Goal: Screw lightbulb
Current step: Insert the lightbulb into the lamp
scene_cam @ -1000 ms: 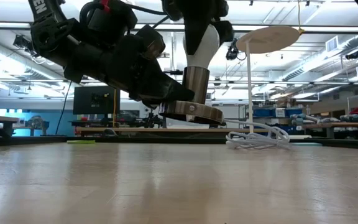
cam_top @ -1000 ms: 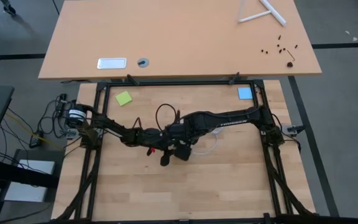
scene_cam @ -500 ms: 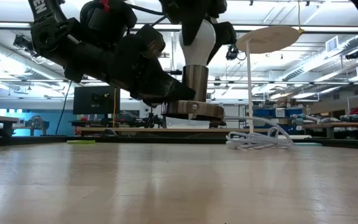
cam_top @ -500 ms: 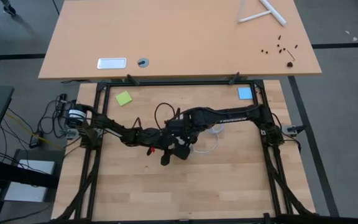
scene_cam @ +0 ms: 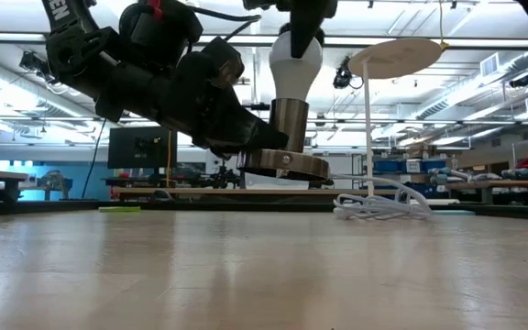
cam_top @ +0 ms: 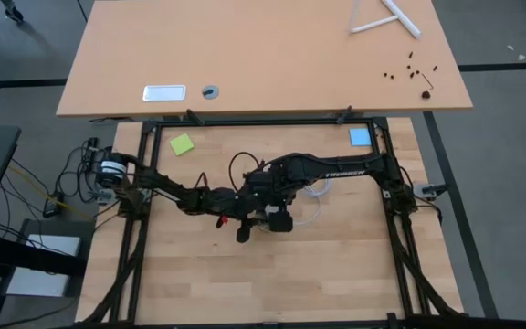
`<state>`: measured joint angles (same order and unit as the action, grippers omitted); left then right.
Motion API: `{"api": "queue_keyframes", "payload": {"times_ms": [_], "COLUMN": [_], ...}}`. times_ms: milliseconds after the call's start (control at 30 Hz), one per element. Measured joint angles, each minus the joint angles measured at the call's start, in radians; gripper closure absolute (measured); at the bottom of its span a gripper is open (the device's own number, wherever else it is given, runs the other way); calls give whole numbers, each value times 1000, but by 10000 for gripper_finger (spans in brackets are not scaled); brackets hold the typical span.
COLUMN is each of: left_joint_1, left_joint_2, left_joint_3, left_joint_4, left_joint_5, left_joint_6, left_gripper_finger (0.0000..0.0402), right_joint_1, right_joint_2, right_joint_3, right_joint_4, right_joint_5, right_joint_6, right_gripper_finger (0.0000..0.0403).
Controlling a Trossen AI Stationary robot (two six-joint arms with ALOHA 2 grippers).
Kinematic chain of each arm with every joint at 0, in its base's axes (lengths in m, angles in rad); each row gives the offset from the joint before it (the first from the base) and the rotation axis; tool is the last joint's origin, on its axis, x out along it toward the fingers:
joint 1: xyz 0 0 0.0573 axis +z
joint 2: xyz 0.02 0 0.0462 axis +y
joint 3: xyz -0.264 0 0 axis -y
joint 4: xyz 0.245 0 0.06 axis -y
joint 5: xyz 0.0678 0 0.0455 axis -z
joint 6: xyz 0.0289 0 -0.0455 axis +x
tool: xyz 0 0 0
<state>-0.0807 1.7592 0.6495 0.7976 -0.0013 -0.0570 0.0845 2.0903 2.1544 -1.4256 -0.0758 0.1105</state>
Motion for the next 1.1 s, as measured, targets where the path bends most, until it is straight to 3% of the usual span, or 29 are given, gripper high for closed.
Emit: {"api": "queue_keyframes", "payload": {"times_ms": [333, 500, 767, 900, 1100], "left_joint_1": [-2, 0, 0, 0, 0], "left_joint_2": [0, 0, 0, 0, 0], "left_joint_3": [0, 0, 0, 0, 0], "left_joint_4": [0, -2, -2, -3, -3], "left_joint_5": [14, 5, 6, 6, 0], "left_joint_6": [2, 3, 4, 4, 3], "left_gripper_finger": [243, 243, 243, 243, 243], "right_joint_1": [34, 50, 51, 59, 91], "right_joint_2": [0, 0, 0, 0, 0], "right_joint_3": [0, 0, 0, 0, 0], "right_joint_4": [13, 27, 22, 12, 13], "right_joint_5": [46, 109, 112, 127, 273], "right_joint_6": [-399, -405, -163, -270, -393], "right_gripper_finger": [86, 88, 86, 83, 82]}}
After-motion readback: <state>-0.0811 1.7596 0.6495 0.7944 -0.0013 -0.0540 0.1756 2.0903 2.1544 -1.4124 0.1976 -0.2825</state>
